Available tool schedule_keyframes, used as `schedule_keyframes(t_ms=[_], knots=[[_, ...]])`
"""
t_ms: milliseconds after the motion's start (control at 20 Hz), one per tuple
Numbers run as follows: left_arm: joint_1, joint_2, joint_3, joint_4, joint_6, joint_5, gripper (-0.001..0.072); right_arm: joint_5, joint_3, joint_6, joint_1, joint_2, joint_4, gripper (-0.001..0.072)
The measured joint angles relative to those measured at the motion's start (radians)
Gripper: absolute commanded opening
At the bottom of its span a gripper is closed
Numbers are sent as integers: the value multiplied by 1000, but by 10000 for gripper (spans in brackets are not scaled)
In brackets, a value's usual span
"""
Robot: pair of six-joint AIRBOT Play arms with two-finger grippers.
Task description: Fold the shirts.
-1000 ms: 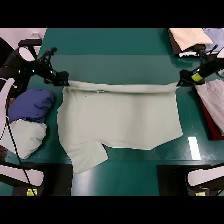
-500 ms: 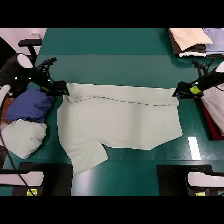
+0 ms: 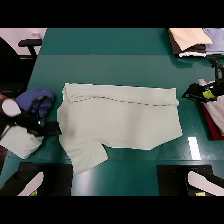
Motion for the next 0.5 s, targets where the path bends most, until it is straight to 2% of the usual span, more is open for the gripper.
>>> schedule_keyframes(t_ms=[150,500], knots=[[0,61,-124,-26,-31,0,501,-3,-4,0,-2,11,0,421],[0,94,-280,-147,-54,100,500,-10,-6,0,-3,17,0,419]])
